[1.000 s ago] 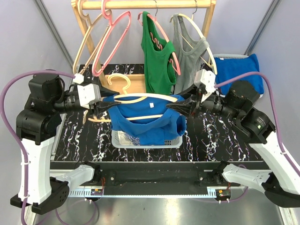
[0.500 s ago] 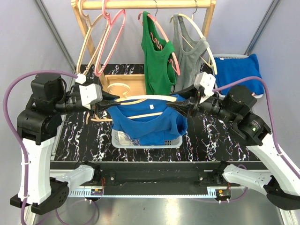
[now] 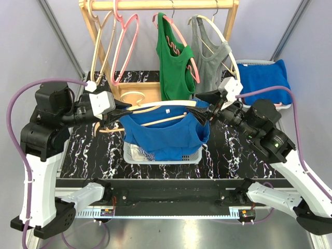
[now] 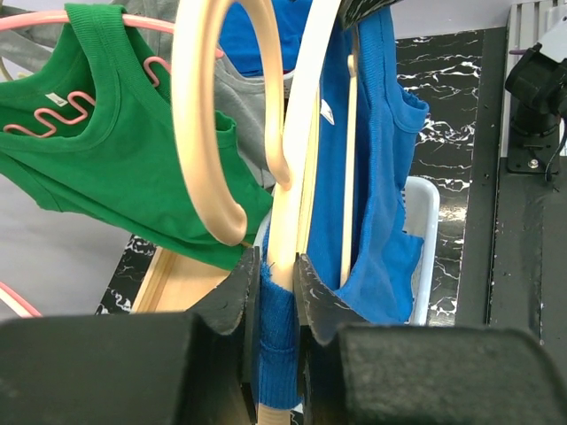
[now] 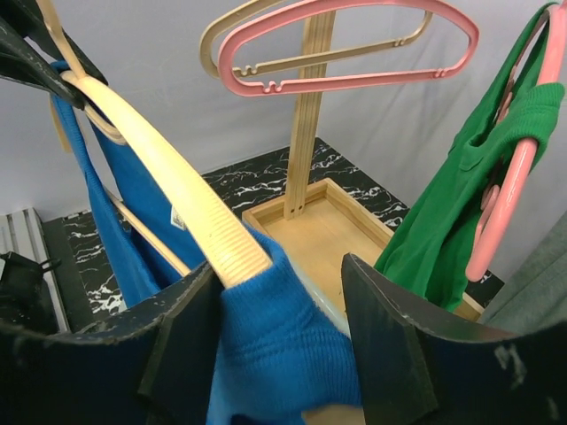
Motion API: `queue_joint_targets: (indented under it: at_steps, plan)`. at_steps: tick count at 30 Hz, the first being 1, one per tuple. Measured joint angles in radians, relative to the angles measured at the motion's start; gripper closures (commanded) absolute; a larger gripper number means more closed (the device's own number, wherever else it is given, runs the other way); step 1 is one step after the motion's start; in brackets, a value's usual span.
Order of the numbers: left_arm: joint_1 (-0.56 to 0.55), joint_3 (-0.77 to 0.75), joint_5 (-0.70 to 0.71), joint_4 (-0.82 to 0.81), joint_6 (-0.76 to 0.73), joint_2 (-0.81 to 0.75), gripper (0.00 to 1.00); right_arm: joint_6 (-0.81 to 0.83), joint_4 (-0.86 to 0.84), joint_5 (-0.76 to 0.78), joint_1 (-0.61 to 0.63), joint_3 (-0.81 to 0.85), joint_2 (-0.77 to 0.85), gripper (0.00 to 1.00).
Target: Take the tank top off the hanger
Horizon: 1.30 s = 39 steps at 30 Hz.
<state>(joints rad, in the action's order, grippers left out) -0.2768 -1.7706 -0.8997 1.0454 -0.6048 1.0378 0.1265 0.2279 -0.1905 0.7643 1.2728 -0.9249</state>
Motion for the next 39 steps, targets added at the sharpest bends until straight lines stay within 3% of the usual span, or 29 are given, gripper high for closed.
queue_joint_targets:
  at_steps: [7, 18, 27, 39]
  plan:
    - [0.000, 0.000, 0.037, 0.003, 0.000, -0.016, 1.00, -0.003, 0.002, -0.019, -0.006, -0.007, 0.058, 0.40]
    - [0.002, 0.006, 0.053, 0.000, 0.004, -0.018, 1.00, -0.049, -0.002, 0.084, -0.007, -0.021, 0.058, 0.43]
    - [0.002, 0.015, 0.053, -0.001, 0.004, -0.026, 1.00, -0.119, -0.091, 0.071, -0.007, -0.021, 0.034, 0.44]
    - [0.005, 0.020, 0.053, 0.000, 0.003, -0.030, 1.00, -0.228, -0.165, 0.016, -0.008, -0.024, -0.030, 0.57]
